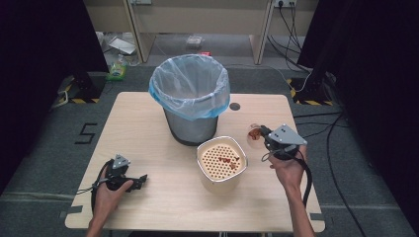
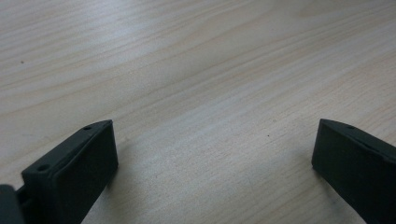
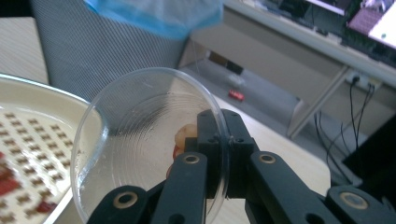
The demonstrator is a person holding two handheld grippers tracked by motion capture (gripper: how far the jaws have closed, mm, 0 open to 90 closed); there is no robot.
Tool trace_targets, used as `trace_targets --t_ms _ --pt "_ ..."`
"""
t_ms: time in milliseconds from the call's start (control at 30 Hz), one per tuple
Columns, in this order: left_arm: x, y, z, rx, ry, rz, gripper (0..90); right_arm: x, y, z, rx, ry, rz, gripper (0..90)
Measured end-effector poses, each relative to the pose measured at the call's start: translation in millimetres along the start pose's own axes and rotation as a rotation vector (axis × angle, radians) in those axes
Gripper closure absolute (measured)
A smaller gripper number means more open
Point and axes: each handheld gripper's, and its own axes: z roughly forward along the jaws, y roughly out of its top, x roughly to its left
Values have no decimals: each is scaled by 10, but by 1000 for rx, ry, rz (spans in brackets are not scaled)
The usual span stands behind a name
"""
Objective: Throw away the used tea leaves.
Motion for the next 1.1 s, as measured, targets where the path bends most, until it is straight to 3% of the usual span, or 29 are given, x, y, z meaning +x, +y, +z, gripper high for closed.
trace_targets --t_ms 233,367,467,533,567,600,633,667,700,733,767,833,933,1033,1100 --pt "0 0 -1 1 0 1 0 244 201 -18 -77 -11 -87 880" --pt "0 0 -1 1 0 1 0 401 297 -10 -115 -29 -171 880" --pt "0 0 -2 1 1 2 0 571 358 18 -124 -60 -278 881" --pt "0 -1 -2 1 1 2 0 710 374 55 -120 -99 -390 881" --pt "-1 -1 -2 1 1 2 0 822 384 75 -133 -126 -480 881" --pt "0 -1 -3 2 2 4 0 822 384 75 -133 -126 -480 881" --pt "0 -1 -3 2 2 4 0 912 391 70 -152 -156 -547 882" --pt "0 -1 -3 2 2 3 0 949 393 62 -164 -171 -582 882" --pt "-1 -1 -3 2 2 3 0 949 393 62 -164 -171 -582 882" --pt "-1 -2 -4 2 2 4 0 1003 392 51 -179 -198 -639 882" --pt "-3 -2 -5 1 3 4 0 1003 392 51 -179 -198 -639 882" --pt "-3 -3 -5 1 3 4 0 1015 376 51 -196 -229 -697 883" --pt "-3 -3 -5 1 3 4 0 1028 371 29 -207 -248 -718 883" --pt "-3 -3 -5 1 3 3 0 1066 370 23 -216 -285 -799 883" --pt "-3 -3 -5 1 3 4 0 1083 365 17 -217 -289 -806 883"
